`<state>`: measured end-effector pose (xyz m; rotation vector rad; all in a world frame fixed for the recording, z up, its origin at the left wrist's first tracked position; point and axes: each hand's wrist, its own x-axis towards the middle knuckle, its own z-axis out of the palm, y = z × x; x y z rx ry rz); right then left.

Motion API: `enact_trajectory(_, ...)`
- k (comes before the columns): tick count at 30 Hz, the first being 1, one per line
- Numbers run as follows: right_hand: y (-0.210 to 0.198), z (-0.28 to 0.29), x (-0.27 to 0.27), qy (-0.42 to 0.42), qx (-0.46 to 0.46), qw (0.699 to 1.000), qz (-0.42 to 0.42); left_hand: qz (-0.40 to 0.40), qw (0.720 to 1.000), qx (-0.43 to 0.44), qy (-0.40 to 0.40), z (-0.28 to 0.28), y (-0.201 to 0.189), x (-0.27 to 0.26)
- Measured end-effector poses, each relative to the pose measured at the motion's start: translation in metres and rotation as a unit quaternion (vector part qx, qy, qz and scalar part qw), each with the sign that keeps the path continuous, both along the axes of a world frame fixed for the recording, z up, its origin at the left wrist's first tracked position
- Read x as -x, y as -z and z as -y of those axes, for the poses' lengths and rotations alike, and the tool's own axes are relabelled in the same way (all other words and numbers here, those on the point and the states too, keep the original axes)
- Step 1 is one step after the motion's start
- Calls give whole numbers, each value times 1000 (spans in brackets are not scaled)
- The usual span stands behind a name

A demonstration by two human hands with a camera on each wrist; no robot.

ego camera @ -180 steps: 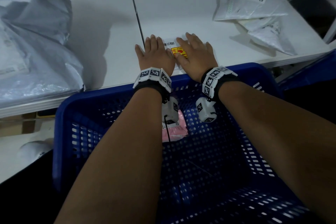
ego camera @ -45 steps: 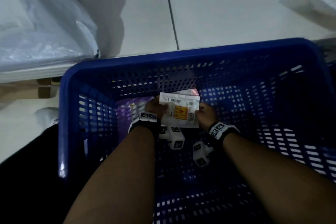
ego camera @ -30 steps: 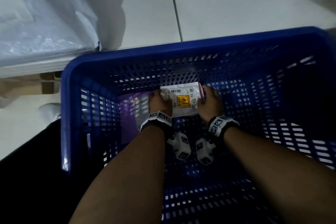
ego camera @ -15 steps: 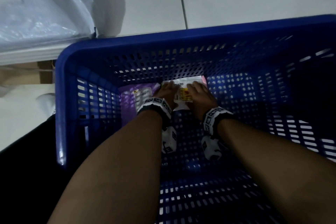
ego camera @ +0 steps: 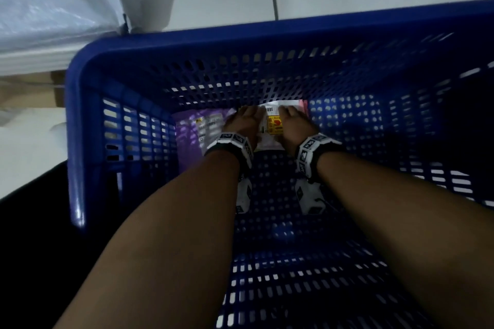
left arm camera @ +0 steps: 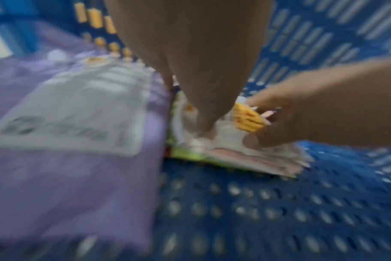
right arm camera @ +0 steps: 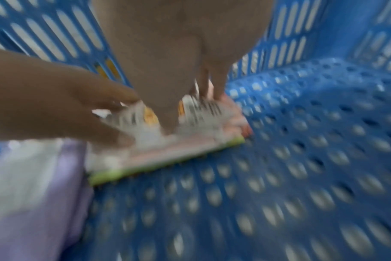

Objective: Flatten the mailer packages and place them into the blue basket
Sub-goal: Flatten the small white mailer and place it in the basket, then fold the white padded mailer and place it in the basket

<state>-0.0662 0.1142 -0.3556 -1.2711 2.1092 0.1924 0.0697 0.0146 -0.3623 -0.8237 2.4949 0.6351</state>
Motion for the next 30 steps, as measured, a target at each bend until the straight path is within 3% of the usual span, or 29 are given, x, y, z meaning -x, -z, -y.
enact_trajectory(6, -47, 17, 15, 8, -20, 1000, -12, 94, 994, 61, -7, -17, -63, 44)
enact_trajectory(11, -134, 22, 34, -31, 54, 997, -50, 63, 992, 70, 83, -19, -147, 73)
enact_trajectory(14, -196, 20, 48, -57, 68, 990, -108, 66, 973, 150, 165, -7, -203, 84)
enact_trajectory(16, -233, 15, 60, -80, 100, 980, -153, 44, 971, 178, 153, -4, -225, 100)
enact_trajectory(18, -260, 6, 72, -92, 157, 965, -191, 6, 986, 146, 77, -4, -245, 119)
enact_trajectory(21, -275, -7, 98, -80, 265, 936, -217, -107, 986, 114, -64, -15, -273, 134)
enact_trajectory(24, -270, -13, 125, -35, 304, 932, -196, -184, 969, 141, -82, -18, -282, 134)
enact_trajectory(27, -246, -26, 145, -22, 193, 969, -154, -108, 987, 109, -42, -19, -266, 152)
enact_trajectory(30, -228, -33, 157, -57, 170, 974, -140, -35, 987, 148, -53, -29, -247, 175)
